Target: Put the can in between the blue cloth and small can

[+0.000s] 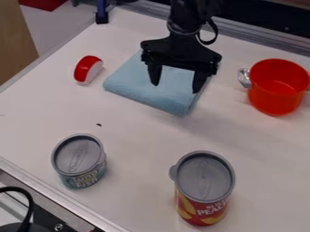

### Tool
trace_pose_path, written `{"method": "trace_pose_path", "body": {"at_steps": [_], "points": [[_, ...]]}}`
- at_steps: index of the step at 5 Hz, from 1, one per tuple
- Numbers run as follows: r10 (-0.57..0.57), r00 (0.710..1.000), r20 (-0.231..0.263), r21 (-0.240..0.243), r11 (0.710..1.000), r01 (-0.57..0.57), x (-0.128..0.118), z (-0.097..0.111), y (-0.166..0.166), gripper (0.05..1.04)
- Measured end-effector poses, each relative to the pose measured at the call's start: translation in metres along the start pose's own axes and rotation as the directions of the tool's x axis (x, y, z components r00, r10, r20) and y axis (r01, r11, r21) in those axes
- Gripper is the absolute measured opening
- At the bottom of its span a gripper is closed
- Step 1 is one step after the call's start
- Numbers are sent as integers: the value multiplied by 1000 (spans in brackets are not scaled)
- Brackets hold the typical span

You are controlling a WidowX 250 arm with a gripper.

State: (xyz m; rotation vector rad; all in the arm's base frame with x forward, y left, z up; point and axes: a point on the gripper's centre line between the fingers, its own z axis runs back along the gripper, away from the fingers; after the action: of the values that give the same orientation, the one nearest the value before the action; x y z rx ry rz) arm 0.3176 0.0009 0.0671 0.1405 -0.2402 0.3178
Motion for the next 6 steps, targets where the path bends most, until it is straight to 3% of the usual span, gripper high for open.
{"method": "trace_pose_path", "body": {"at_steps": [1, 2, 3, 4, 5, 6], "points": [[6, 999, -34, 11, 1000, -6, -7, -7, 1, 999], [70, 993, -95, 1, 998, -70, -14, 3, -11, 999], [115, 990, -84, -57, 991, -120, -14, 26, -31, 999], [123, 988, -94, -59, 990, -129, -33, 41, -53, 999], [133, 990, -37, -72, 988, -135, -71, 60, -71, 999], [90, 994, -65, -118, 988, -97, -102, 82, -82, 999]]}}
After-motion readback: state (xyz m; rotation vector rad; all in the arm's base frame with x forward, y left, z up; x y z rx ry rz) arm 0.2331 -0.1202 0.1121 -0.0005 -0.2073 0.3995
